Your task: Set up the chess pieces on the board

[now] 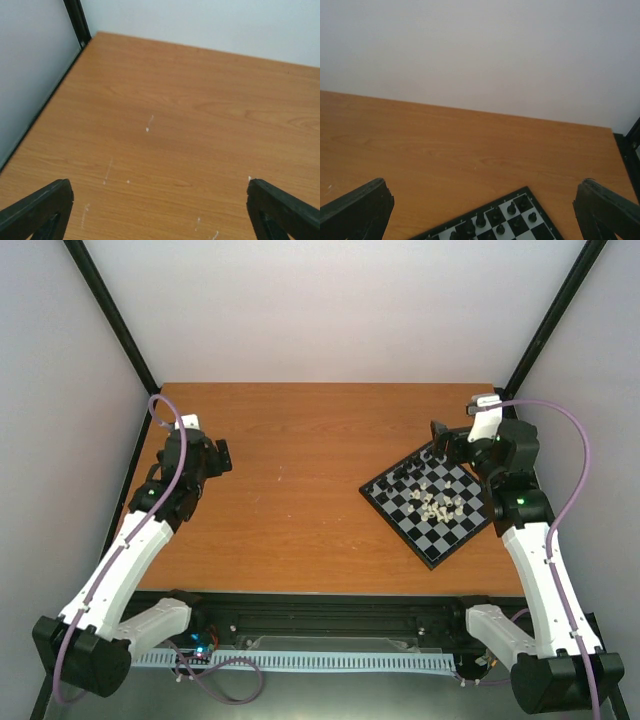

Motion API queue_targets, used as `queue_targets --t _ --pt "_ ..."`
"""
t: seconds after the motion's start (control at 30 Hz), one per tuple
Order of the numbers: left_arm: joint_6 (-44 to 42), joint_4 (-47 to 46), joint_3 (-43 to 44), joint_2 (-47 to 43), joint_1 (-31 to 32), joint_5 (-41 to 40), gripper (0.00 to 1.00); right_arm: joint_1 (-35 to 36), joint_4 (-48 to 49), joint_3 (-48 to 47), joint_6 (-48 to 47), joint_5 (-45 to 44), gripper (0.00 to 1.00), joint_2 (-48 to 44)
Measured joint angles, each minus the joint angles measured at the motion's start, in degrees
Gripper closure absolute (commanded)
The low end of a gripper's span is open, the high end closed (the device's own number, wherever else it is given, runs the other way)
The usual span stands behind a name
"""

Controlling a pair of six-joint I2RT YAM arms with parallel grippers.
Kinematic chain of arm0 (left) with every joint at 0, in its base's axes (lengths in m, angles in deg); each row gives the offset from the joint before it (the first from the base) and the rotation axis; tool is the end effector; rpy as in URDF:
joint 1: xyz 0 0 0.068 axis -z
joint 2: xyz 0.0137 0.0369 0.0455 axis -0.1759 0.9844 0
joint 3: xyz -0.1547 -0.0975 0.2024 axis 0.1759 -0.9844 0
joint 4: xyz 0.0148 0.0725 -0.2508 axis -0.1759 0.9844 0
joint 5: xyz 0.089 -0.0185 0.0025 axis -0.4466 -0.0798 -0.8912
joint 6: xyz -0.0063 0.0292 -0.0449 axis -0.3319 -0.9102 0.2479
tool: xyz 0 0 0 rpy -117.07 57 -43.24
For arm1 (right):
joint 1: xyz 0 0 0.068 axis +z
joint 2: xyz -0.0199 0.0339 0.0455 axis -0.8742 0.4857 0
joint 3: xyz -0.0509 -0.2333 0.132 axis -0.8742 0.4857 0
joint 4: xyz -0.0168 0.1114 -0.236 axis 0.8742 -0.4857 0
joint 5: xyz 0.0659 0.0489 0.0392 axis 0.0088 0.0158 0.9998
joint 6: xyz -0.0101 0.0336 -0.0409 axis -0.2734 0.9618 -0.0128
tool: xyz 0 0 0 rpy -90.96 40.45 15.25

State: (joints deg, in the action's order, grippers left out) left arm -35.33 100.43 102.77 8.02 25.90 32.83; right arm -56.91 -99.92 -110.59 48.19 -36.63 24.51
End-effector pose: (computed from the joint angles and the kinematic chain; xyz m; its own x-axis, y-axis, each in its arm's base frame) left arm 0.2136 -0.0451 0.3281 -0.4694 -0.1576 -0.8688 -0.2369 0.9703 -0.0480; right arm 0.2130 0.0202 0.3734 -0.2482 -0.0536 -0.9672 -0.2178 0.9760 0.0018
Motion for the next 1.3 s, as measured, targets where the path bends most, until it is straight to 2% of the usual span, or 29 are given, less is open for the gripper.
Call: queue_targets --t 0.23,0.33,0.43,0.7,0.87,0.93,1.07,1.3 --pt "3.5 -1.8 -1.0 5.6 -5.2 12.9 0.25 -2.4 -3.1 1.5 -3.5 5.4 0.01 0.5" --pt "5.0 -3.3 -1.9 7.3 -6.1 19.6 0.28 -4.5 -4.5 1.4 -6.9 7.7 0.01 1.9" --pt "5.9 -4.1 -2.1 8.6 -4.1 24.4 0.29 -8.0 -6.9 0.2 -10.6 10.5 0.00 5.9" --pt "8.2 -6.7 -2.1 10.8 13.3 30.0 0.34 -20.7 -15.7 -14.3 -21.0 16.2 0.03 28.3" --pt "9.1 -9.2 -2.3 14.5 23.8 29.4 0.39 -24.5 -19.6 -24.1 -27.1 15.6 0.25 42.6" --pt "9.4 -10.5 -2.3 18.1 27.6 29.2 0.41 -25.5 -22.0 -28.1 -29.1 14.6 0.32 48.4" --pt "9.6 -11.8 -1.1 27.2 33.0 28.3 0.42 -26.2 -25.8 -33.0 -32.9 12.0 0.39 56.5" --pt "10.1 -13.2 3.9 40.1 39.9 27.8 0.42 -26.3 -31.9 -36.8 -37.9 7.1 0.43 64.2"
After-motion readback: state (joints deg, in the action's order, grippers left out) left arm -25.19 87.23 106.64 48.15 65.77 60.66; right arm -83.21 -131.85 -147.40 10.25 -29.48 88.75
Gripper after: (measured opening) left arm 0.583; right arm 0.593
